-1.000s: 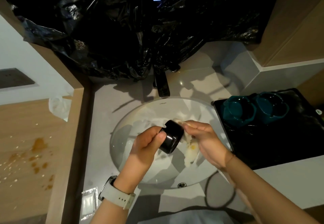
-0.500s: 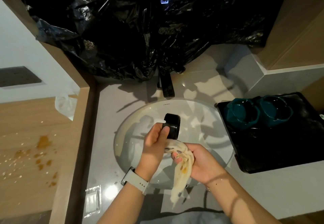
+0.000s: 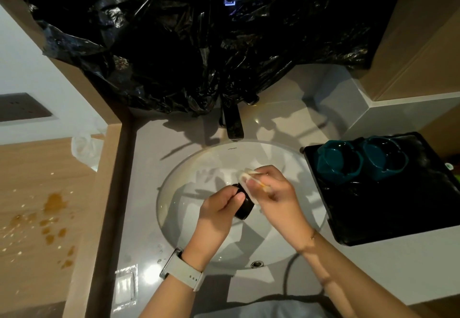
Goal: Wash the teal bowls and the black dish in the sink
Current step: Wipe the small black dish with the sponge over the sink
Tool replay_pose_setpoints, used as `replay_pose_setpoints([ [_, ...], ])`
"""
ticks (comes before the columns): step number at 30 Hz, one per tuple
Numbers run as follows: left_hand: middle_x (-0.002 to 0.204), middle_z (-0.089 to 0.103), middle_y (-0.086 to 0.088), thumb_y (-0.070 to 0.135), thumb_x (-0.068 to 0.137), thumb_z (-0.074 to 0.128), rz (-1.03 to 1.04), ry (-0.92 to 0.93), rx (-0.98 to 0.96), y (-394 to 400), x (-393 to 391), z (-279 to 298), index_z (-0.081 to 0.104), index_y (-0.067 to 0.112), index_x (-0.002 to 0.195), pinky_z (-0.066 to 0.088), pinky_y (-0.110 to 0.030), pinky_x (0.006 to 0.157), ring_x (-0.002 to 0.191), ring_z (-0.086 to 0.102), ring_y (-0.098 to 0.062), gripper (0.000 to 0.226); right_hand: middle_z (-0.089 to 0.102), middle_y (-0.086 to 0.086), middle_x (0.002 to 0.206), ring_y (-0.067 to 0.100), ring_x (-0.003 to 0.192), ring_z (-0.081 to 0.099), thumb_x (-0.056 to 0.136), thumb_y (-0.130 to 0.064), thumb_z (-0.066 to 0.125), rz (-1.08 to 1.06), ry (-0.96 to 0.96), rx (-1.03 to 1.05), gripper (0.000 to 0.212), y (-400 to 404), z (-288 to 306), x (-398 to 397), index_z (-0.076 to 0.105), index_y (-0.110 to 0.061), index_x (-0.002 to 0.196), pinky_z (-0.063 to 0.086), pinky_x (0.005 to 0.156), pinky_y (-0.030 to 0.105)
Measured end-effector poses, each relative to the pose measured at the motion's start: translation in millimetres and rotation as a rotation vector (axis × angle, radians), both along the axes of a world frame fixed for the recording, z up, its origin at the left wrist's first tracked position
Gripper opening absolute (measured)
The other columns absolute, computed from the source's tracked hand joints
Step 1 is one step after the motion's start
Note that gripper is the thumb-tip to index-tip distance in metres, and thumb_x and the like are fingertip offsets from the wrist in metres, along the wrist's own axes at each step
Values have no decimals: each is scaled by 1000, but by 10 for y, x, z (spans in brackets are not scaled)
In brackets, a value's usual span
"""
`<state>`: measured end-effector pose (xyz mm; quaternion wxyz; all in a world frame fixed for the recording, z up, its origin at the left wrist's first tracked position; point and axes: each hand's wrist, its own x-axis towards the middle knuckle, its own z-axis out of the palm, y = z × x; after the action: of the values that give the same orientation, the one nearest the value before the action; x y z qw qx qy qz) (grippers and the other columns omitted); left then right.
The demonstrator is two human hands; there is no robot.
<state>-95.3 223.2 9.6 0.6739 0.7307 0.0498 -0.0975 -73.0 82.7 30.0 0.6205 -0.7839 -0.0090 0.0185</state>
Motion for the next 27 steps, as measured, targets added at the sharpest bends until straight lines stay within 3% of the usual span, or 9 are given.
replay_pose_setpoints([
  [4,61,49,10,27,92,59,-41,8,88,79,-92,-40,55,24,64,35,-19,61,61,44,-6,28,63,3,89,19,87,62,86,-11,68,-54,171,121,8,-30,-28,103,76,-13,84,47,77,18],
  [8,57,53,15,10,96,61,18,23,64,114,-29,-13,60,26,61,38,-18,62,59,47,-3,39,59,1,88,19,84,63,76,-7,77,60,137,219,23,110,44,44,75,-30,74,50,83,29],
  [12,59,55,18,17,95,62,-83,-56,85,139,-27,170,58,20,69,38,-10,61,60,49,1,27,62,0,79,19,80,62,87,-11,69,-98,256,51,14,-57,-44,180,73,-15,74,53,73,29],
  [15,65,60,23,24,95,59,-162,-103,238,162,50,235,57,36,72,38,-9,64,65,54,4,26,64,6,79,17,73,57,91,-26,63,-48,465,244,21,-199,27,158,74,-9,87,50,65,22],
  [17,72,64,20,34,94,53,-265,-227,397,167,120,223,61,36,75,36,-9,72,74,55,2,22,67,5,86,16,77,61,87,-38,65,-56,551,289,31,-251,70,172,74,-10,97,52,72,27],
  [19,92,68,18,45,90,44,-370,-370,545,187,179,132,72,28,90,33,-19,94,93,52,5,33,68,2,84,15,77,65,83,-38,70,-28,575,220,29,-276,111,206,71,-11,92,53,72,29],
  [23,126,49,40,58,92,44,-325,-527,627,216,176,45,67,39,99,19,-21,110,129,33,9,31,61,5,78,16,74,60,85,-9,64,-99,469,203,16,-285,114,192,65,3,95,49,68,24],
  [25,137,36,38,58,88,51,-214,-476,569,190,110,71,58,47,105,17,-13,109,132,25,11,21,62,4,75,14,70,59,85,-1,61,-163,387,263,7,-234,137,148,66,-1,89,48,62,19],
  [27,144,33,31,60,81,60,-82,-232,277,159,46,136,48,57,116,26,-11,109,134,30,12,37,67,6,80,15,73,62,82,-6,64,-193,308,338,9,-172,145,101,67,-10,90,50,64,23],
])
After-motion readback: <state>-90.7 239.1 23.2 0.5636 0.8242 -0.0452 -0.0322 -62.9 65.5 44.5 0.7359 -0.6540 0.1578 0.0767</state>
